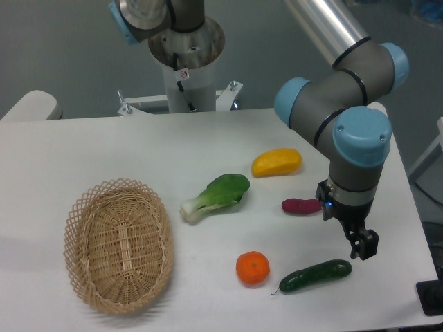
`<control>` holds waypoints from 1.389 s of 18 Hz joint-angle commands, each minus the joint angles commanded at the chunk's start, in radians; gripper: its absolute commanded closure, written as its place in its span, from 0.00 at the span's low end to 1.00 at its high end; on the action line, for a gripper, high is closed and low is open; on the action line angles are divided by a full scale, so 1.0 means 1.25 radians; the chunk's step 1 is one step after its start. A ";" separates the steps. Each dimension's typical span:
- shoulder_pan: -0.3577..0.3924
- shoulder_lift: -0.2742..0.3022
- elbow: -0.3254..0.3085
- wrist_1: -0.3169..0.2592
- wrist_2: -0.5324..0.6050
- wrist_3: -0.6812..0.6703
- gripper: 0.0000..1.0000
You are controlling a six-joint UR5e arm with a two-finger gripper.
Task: Pick up the cucumber from the table
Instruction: 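Lower the open gripper down over the green cucumber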
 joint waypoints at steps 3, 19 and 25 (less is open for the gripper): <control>-0.001 0.000 0.002 0.000 -0.004 0.001 0.00; -0.039 -0.083 -0.001 0.054 0.000 -0.066 0.00; -0.039 -0.156 0.010 0.096 0.075 0.017 0.00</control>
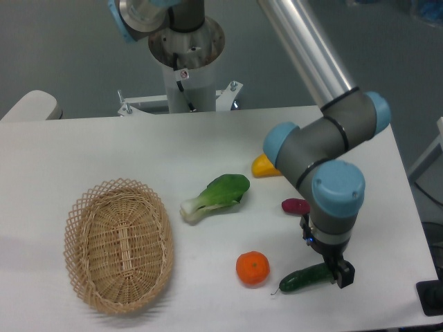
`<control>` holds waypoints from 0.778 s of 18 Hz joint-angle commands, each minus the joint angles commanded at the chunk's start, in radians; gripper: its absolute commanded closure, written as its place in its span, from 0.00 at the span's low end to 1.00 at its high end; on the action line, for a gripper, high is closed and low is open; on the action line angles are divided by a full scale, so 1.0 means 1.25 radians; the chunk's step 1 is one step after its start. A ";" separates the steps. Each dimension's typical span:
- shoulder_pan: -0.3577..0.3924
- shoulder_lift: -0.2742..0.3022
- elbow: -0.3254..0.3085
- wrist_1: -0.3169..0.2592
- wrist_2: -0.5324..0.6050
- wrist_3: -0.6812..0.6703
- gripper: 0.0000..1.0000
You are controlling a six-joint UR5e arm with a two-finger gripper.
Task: Pick up the cucumber from the table
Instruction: 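Lower the open gripper down over the green cucumber, then close the gripper around the middle of the cucumber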
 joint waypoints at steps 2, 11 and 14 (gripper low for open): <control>0.000 -0.009 -0.010 0.020 0.000 -0.001 0.00; -0.005 -0.018 -0.039 0.049 -0.002 -0.026 0.01; -0.005 -0.020 -0.040 0.053 -0.004 -0.043 0.05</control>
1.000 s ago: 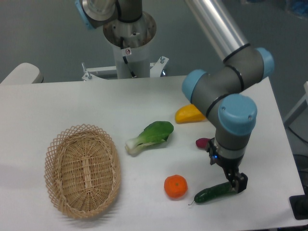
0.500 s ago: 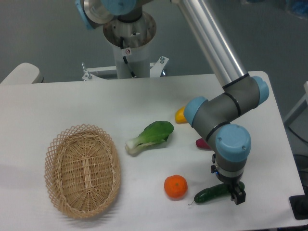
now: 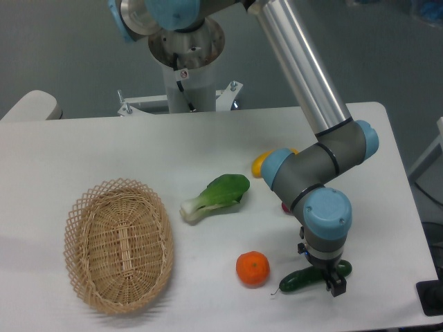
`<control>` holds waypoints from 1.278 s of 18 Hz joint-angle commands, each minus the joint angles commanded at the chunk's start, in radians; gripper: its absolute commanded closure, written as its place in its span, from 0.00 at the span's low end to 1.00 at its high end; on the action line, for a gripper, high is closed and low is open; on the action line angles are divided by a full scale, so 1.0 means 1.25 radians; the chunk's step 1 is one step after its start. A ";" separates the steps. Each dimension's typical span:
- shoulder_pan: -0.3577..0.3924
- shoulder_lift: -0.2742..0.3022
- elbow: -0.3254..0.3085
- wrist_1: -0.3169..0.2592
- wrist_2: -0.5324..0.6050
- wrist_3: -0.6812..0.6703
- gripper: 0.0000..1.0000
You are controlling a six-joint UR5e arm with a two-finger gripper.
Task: Pick up the cucumber from the table
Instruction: 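Close the gripper around the middle of the cucumber, then lift the held cucumber up off the table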
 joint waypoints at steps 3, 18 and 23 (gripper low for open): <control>-0.001 0.000 0.000 0.004 0.000 -0.002 0.40; 0.002 0.061 0.015 -0.011 -0.033 0.003 0.82; 0.002 0.152 0.004 -0.086 -0.109 -0.012 0.82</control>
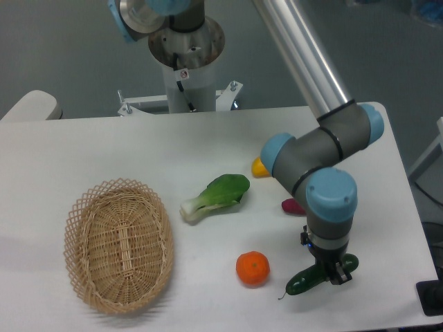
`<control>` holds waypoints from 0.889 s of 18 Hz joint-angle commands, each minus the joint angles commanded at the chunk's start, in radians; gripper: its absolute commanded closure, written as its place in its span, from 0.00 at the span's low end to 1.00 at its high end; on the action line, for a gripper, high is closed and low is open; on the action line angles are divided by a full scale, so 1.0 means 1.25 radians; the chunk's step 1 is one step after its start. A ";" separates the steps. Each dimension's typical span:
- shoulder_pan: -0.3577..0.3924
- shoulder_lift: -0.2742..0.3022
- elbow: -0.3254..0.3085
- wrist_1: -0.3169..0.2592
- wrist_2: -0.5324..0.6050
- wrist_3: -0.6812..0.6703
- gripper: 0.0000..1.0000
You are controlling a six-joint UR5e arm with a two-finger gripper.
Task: Pick up the cucumber from the table
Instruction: 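Lift the held cucumber up off the table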
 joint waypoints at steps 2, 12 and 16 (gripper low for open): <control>0.001 0.033 0.000 -0.047 -0.043 -0.010 0.82; 0.011 0.112 -0.005 -0.141 -0.108 -0.117 0.82; 0.002 0.142 -0.031 -0.156 -0.115 -0.153 0.82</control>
